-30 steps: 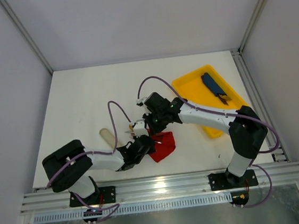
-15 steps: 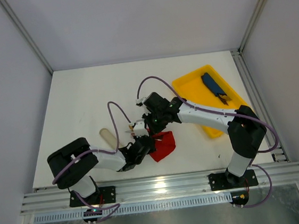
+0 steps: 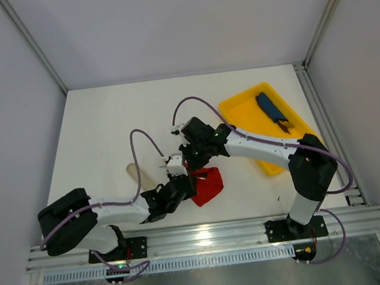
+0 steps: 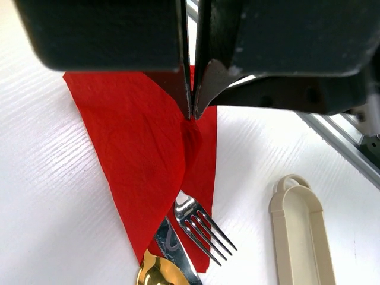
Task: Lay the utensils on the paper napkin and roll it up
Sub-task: Roll the napkin at the center of the board.
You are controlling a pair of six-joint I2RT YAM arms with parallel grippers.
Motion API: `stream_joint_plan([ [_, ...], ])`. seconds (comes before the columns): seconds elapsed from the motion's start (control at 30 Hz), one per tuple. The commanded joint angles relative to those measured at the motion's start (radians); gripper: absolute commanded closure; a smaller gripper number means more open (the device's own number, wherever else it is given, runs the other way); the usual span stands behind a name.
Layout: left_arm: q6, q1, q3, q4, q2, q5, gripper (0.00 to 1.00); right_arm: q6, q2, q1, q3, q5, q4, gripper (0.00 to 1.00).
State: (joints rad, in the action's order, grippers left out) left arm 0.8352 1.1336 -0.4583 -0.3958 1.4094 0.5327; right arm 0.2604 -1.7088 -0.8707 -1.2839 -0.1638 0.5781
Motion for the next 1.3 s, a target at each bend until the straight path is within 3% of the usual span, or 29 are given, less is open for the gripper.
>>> stream_joint_plan([
  [0.0,0.016,0.009,-0.045,0.178,-0.133,0.084,0.99,-0.009,0.006,-0.011,0.001,-0.02,-0.043,0.96],
  [0.07,0.047,0.009,-0.055,0.254,-0.176,0.108,1.0,-0.009,0.008,-0.013,0.017,-0.02,-0.052,0.96],
  [0.2,0.149,0.009,-0.14,0.585,-0.227,0.217,1.0,-0.003,0.003,-0.016,0.04,-0.026,-0.067,0.96],
  [0.37,0.194,0.008,-0.194,0.698,-0.227,0.276,1.0,0.002,0.005,-0.021,0.072,-0.026,-0.087,0.96],
  [0.63,0.205,0.009,-0.195,0.698,-0.207,0.306,1.0,0.005,-0.005,-0.022,0.118,-0.029,-0.113,0.96],
  [0.97,0.156,0.009,-0.154,0.58,-0.213,0.308,1.0,0.031,-0.044,-0.022,0.149,-0.075,-0.167,0.96],
  [1.27,0.058,0.006,-0.082,0.301,-0.147,0.263,0.99,0.049,-0.061,-0.022,0.159,-0.085,-0.182,0.96],
])
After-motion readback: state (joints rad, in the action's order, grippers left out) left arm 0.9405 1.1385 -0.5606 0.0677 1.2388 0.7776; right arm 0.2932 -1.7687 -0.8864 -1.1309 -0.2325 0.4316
